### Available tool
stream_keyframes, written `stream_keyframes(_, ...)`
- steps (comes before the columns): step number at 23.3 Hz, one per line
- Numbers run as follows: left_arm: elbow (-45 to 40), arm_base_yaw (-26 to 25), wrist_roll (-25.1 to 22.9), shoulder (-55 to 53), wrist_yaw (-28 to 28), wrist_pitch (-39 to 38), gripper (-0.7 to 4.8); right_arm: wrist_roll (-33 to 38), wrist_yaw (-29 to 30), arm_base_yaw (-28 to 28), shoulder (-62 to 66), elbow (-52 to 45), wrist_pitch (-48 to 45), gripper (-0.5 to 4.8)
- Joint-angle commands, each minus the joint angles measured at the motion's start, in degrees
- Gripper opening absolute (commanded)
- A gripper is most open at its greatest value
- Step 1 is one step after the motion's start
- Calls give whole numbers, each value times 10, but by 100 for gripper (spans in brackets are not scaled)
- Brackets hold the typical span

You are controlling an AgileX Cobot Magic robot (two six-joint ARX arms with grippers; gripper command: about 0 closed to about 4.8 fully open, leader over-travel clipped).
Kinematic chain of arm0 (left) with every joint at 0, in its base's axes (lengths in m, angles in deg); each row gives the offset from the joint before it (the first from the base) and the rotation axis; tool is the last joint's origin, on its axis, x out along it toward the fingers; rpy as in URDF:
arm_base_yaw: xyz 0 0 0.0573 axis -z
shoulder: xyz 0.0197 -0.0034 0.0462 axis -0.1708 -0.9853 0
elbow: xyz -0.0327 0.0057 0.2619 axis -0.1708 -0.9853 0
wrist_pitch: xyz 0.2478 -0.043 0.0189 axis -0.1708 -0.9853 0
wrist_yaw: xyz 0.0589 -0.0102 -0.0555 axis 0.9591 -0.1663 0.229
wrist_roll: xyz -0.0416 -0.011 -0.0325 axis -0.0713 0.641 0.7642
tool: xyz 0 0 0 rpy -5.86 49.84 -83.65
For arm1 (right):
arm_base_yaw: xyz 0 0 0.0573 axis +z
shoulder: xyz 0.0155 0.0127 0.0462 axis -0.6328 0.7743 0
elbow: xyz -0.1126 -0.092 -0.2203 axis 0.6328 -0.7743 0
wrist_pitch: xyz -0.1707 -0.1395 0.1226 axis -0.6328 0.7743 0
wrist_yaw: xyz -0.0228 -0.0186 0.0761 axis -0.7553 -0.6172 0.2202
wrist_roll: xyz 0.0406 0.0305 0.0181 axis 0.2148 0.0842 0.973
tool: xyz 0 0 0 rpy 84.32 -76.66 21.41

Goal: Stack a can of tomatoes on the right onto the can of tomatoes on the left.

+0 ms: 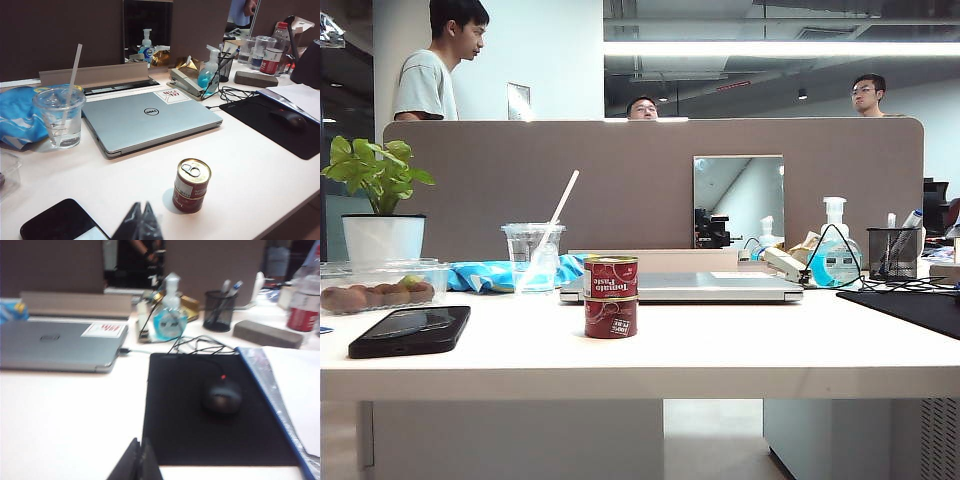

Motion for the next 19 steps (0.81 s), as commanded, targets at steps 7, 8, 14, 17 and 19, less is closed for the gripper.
stream_keyframes(7,1,0,-2,1,-3,0,-4,7,-19,-1,0,-4,46,-5)
stream_keyframes(8,1,0,-2,1,-3,-1,-4,7,-19,-1,0,-4,46,-5)
stream_keyframes(14,1,0,-2,1,-3,-2,-4,7,-19,-1,0,-4,46,-5)
stream_keyframes(17,-4,4,-2,6,-4,1,-4,7,-19,-1,0,-4,46,-5)
stream_keyframes(19,-23,3,-26,42,23,-3,-5,7,-19,-2,0,-4,46,-5)
